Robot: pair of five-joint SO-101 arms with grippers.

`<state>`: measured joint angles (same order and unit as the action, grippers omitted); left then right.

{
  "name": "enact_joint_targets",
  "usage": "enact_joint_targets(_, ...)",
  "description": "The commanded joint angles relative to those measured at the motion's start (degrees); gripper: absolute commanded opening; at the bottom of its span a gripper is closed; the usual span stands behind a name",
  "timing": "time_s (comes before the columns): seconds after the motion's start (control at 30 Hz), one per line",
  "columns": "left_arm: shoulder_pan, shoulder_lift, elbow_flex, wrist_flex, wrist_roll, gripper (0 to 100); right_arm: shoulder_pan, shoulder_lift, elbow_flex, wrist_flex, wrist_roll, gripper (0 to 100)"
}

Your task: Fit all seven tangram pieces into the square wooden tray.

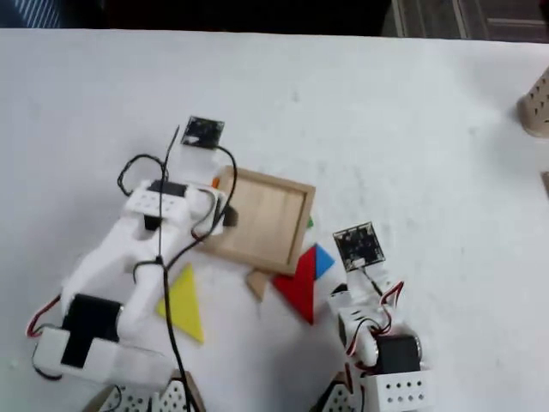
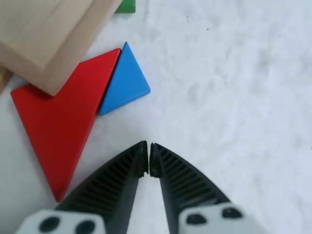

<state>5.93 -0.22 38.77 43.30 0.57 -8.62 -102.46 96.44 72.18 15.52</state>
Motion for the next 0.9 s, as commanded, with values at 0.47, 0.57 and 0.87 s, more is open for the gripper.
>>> enact_joint_targets(0.47, -0.7, 14.9, -19.8, 15.6, -6.9, 2, 0.6, -0.7, 0.2, -0.5, 0.6, 1.8)
enact_joint_targets(0.57, -3.0, 14.8, -19.8, 15.6, -6.9, 2, 0.6, -0.7, 0.2, -0.5, 0.6, 1.8)
enact_joint_targets(0.87, -13.1, 2.1, -14.4, 15.2, -6.8, 2, 0.6, -0.7, 0.2, -0.5, 0.6, 1.8)
